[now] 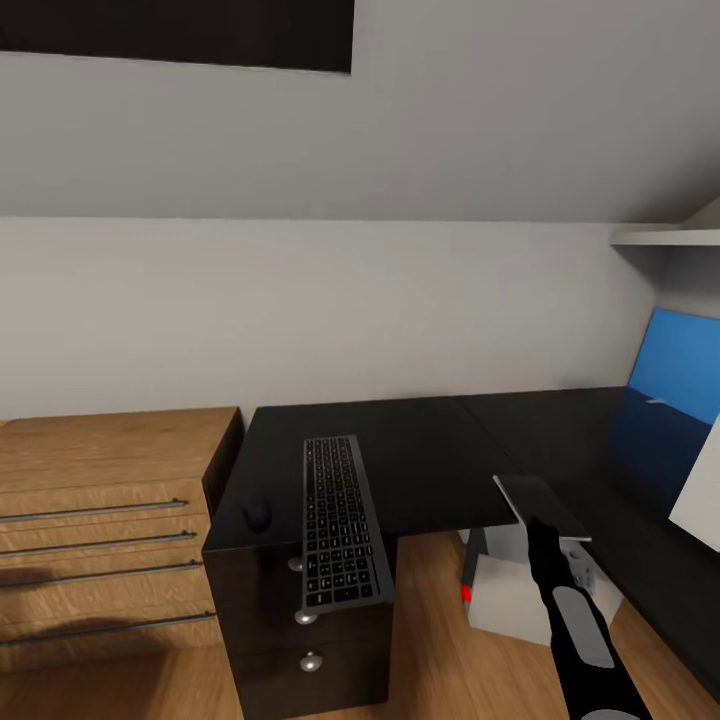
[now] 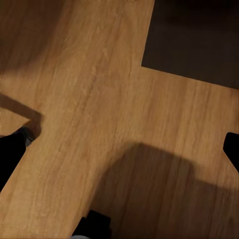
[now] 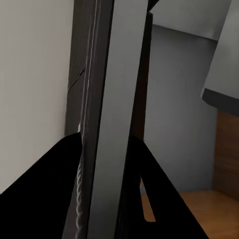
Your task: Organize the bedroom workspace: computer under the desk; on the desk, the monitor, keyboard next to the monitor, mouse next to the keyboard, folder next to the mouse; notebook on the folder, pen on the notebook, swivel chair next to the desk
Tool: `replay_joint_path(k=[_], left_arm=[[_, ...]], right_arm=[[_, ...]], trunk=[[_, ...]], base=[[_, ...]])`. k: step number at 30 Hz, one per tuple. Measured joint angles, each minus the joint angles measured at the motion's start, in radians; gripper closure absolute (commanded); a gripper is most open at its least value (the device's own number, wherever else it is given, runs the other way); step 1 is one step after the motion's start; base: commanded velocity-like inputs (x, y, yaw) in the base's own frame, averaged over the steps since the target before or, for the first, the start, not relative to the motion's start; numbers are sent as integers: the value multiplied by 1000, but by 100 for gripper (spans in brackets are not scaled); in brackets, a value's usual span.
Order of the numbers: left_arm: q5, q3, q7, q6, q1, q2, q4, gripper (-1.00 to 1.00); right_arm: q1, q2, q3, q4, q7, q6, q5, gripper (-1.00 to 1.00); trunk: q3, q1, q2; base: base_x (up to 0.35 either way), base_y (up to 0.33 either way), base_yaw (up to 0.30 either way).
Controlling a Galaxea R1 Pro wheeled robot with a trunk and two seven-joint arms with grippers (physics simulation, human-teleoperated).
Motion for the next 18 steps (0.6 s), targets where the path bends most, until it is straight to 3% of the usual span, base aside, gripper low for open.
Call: replay_joint_path(k=[15,18], left_arm=[[-1,-1,1,0,0,0,0,-100],[-3,-2,1,0,0,0,0,-100]], right_arm=[[0,12,6,-2,4,-4,-2,100],[0,19,8,-2,6,-5,-2,100]], trunk=[[47,-58,105],[47,-58,105]], base=[[0,0,0],[0,0,0]])
